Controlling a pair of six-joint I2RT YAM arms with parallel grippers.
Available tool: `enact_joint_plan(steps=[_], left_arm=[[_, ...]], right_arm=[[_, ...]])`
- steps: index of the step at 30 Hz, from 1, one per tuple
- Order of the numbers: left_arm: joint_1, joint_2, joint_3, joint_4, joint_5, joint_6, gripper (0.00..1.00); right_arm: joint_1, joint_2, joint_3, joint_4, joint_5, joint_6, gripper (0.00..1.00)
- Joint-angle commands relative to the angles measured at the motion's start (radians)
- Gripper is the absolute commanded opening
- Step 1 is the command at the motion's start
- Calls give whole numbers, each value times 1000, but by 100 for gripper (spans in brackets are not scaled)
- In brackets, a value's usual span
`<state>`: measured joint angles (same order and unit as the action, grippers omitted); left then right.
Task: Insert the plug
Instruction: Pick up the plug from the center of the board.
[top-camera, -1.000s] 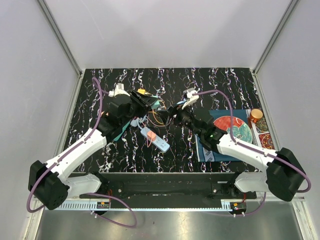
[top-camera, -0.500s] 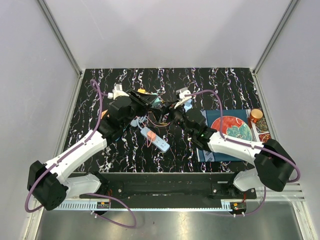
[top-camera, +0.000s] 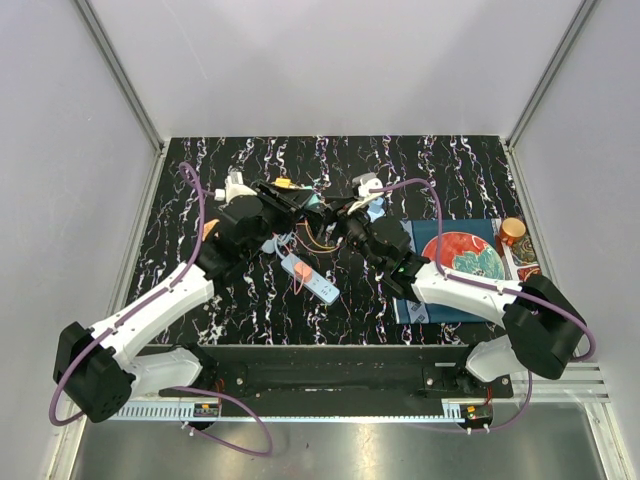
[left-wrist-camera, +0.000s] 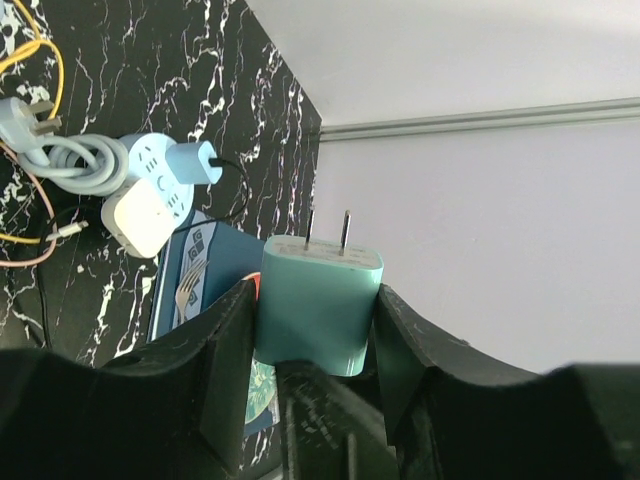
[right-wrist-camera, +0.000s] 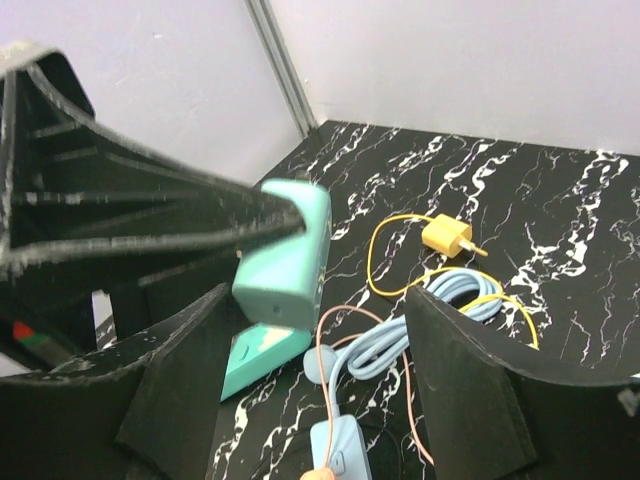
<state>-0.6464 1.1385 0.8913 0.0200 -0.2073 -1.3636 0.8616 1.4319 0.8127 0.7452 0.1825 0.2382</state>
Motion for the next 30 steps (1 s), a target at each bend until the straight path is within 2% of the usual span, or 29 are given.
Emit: enact_joint_plan(steps=[1, 8, 16, 19, 22, 25, 26, 27, 28, 30], left_arm=[[-16, -34, -12, 43, 5, -17, 13], [-15, -43, -14, 57, 15, -19, 13], [-15, -51, -17, 72, 45, -35, 13], [-15, -60, -26, 72, 46, -38, 13], [-15, -65, -40, 87, 48, -42, 13], [-15, -66, -45, 89, 54, -32, 15], [-15, -66, -45, 84, 54, -26, 18], [-15, -68, -46, 83, 52, -20, 20], [-13, -71, -49, 81, 51, -5, 22], [-6, -75, -57, 78, 51, 17, 32]], right_arm=[[2, -28, 28, 106, 61, -23, 73], [2, -22, 31, 95, 57, -28, 73], [2, 25, 51, 102, 23, -11, 67], [2, 36, 59, 108, 18, -23, 60], [2, 47, 71, 105, 0, -31, 53], [2, 44, 71, 111, -11, -39, 39], [2, 42, 71, 108, -14, -42, 34], [1, 38, 72, 102, -15, -46, 24], [2, 27, 72, 97, -15, -51, 20], [1, 18, 72, 71, -14, -65, 8]])
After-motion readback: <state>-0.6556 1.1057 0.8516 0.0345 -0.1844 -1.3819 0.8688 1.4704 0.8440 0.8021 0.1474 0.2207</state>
